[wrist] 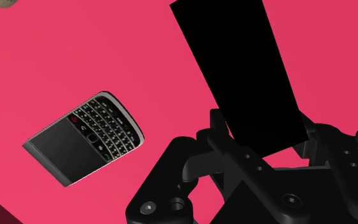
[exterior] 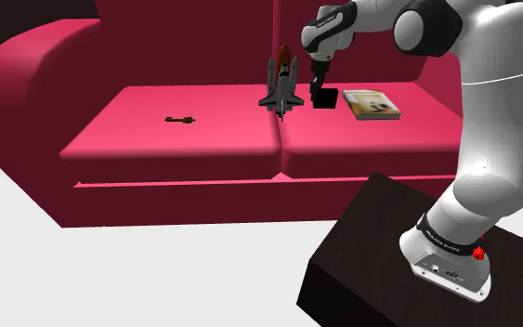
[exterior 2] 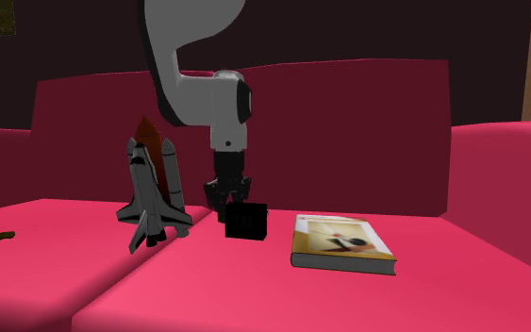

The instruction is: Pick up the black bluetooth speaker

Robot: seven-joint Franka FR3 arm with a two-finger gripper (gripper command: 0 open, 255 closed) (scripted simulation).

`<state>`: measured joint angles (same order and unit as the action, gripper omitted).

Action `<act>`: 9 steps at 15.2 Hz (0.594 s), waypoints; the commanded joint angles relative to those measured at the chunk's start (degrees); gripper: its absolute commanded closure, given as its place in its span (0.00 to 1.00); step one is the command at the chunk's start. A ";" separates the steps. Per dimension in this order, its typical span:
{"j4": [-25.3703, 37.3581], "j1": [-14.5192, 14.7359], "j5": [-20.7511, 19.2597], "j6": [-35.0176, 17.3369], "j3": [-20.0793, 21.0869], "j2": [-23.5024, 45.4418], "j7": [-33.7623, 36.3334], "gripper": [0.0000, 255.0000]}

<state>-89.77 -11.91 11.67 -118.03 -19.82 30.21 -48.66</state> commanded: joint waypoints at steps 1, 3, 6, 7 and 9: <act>0.49 0.04 -0.22 1.00 -0.13 -0.56 0.13 1.00; 1.24 0.08 -0.46 2.26 -0.26 -1.10 0.29 1.00; 2.43 0.12 -0.80 4.17 -0.45 -1.86 0.52 1.00; 2.90 0.12 -0.90 4.83 -0.50 -2.07 0.59 1.00; 3.82 0.11 -1.10 6.15 -0.60 -2.49 0.74 1.00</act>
<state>-86.22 -11.83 10.69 -112.42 -20.37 28.00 -48.01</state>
